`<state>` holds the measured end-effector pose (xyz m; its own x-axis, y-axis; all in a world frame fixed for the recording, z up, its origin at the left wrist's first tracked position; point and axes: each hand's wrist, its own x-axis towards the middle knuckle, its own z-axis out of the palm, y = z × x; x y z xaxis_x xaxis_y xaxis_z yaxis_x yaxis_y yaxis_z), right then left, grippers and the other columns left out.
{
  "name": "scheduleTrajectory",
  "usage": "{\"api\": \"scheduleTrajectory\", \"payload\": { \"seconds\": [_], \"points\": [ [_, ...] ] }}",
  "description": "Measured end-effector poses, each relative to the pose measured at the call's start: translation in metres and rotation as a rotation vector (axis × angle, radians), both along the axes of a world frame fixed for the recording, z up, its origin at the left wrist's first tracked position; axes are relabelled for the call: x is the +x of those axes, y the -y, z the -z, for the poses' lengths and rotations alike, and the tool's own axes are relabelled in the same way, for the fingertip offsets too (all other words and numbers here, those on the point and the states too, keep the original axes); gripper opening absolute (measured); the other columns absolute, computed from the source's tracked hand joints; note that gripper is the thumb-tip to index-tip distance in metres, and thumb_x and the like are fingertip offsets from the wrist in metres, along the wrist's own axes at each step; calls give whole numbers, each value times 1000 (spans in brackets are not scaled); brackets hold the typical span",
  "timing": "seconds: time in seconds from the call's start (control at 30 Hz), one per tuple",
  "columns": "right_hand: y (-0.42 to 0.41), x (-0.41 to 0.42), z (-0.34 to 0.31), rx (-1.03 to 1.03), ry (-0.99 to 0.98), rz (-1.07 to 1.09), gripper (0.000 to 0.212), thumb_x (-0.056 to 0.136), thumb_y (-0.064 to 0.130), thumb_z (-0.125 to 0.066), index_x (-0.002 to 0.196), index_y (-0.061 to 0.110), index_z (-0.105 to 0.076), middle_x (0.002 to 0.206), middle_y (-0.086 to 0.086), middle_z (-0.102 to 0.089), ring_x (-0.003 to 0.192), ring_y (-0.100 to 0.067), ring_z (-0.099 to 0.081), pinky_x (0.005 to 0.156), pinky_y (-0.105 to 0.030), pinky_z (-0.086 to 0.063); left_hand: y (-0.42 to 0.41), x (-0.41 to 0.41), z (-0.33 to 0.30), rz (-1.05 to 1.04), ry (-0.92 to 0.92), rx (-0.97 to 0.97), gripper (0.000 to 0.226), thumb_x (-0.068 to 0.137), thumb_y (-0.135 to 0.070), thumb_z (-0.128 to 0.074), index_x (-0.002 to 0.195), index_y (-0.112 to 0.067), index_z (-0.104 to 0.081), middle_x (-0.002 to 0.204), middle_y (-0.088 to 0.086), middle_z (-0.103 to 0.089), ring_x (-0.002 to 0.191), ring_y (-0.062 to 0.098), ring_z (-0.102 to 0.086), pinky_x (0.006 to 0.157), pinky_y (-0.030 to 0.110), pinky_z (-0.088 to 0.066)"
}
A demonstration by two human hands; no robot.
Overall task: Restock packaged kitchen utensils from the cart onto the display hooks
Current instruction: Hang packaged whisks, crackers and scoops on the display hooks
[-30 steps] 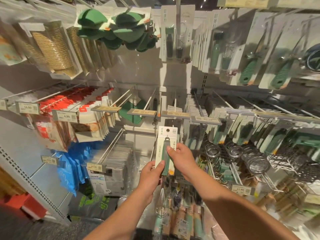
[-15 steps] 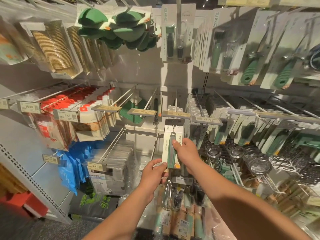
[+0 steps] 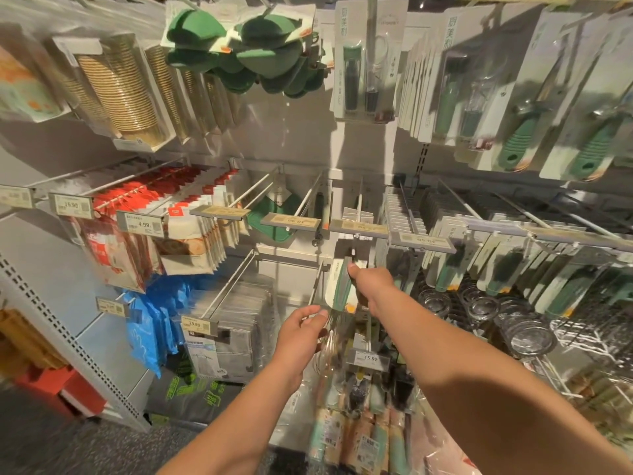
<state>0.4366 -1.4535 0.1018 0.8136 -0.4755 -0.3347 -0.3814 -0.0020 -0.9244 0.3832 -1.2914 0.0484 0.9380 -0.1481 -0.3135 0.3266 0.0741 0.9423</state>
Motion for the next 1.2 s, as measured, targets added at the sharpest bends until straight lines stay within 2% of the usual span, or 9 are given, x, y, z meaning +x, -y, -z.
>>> {"api": "scheduleTrajectory", "payload": {
  "seconds": [0.1, 0.23, 0.4, 0.67, 0.83, 0.87, 0.9, 1.03, 1.2],
  "points": [
    [-2, -4, 8, 6, -63, -11, 78, 99, 45, -65, 155, -1, -34, 160, -17, -41, 144, -39, -41, 115, -46, -37, -3, 0, 1, -1, -6, 2, 15, 100, -26, -67, 115, -21, -67, 112, 3, -71, 95, 14, -67, 82, 33, -57],
    [1, -18, 25, 22, -148, -56, 81, 98, 47, -66, 157, 3, -31, 158, -16, -43, 142, -39, -45, 115, -49, -39, -8, -1, 9, 6, -43, 11, 14, 100, -26, -67, 113, -21, -68, 114, 5, -72, 103, 23, -70, 99, 44, -57],
    [6, -39, 39, 57, -190, -63, 48, 98, 45, -67, 126, 6, -62, 104, -5, -69, 85, -18, -64, 74, -32, -57, -9, 2, 18, 46, -64, 64, 10, 100, -28, -66, 108, -22, -69, 112, 6, -72, 90, 20, -64, 81, 37, -54],
    [23, -139, 61, -79, -87, 40, 37, 101, 42, -62, 86, 9, -65, 77, -4, -59, 66, -17, -54, 71, -32, -43, 13, 0, 22, 283, -21, 243, 17, 100, -35, -66, 106, -19, -66, 105, 2, -70, 88, 15, -62, 71, 29, -47],
    [43, -225, 86, 5, -91, 341, 28, 101, 34, -64, 84, 25, -44, 83, -13, -55, 76, -25, -49, 71, -37, -40, 60, -37, 29, 572, 74, 394, 27, 97, -42, -66, 104, -17, -72, 105, 5, -73, 91, 17, -67, 82, 31, -55],
    [49, -246, 93, 38, -106, 412, 42, 100, 35, -66, 126, 10, -45, 87, -14, -60, 78, -26, -53, 71, -38, -44, 73, -51, 31, 637, 88, 408, 33, 96, -45, -66, 102, -14, -73, 102, 5, -74, 86, 12, -66, 75, 27, -53],
    [54, -264, 97, 68, -122, 476, 34, 98, 36, -68, 96, 2, -69, 92, -13, -66, 81, -25, -58, 73, -38, -49, 83, -64, 30, 695, 104, 417, 36, 98, -45, -64, 97, -10, -71, 94, 5, -73, 76, 9, -64, 67, 23, -48],
    [73, -353, 116, 178, -143, 712, 27, 98, 38, -69, 84, 16, -66, 92, -9, -70, 72, -18, -61, 66, -31, -49, 128, -135, 34, 928, 130, 418, 22, 105, -32, -58, 91, -15, -60, 82, 9, -52, 71, 18, -47, 58, 27, -35],
    [87, -473, 143, 215, -129, 971, 27, 97, 33, -72, 77, 16, -68, 80, -12, -69, 68, -24, -62, 64, -34, -51, 183, -224, 64, 1118, 92, 460, 18, 103, -25, -64, 86, -19, -63, 79, 3, -61, 53, 6, -53, 42, 11, -37]
  ]
}}
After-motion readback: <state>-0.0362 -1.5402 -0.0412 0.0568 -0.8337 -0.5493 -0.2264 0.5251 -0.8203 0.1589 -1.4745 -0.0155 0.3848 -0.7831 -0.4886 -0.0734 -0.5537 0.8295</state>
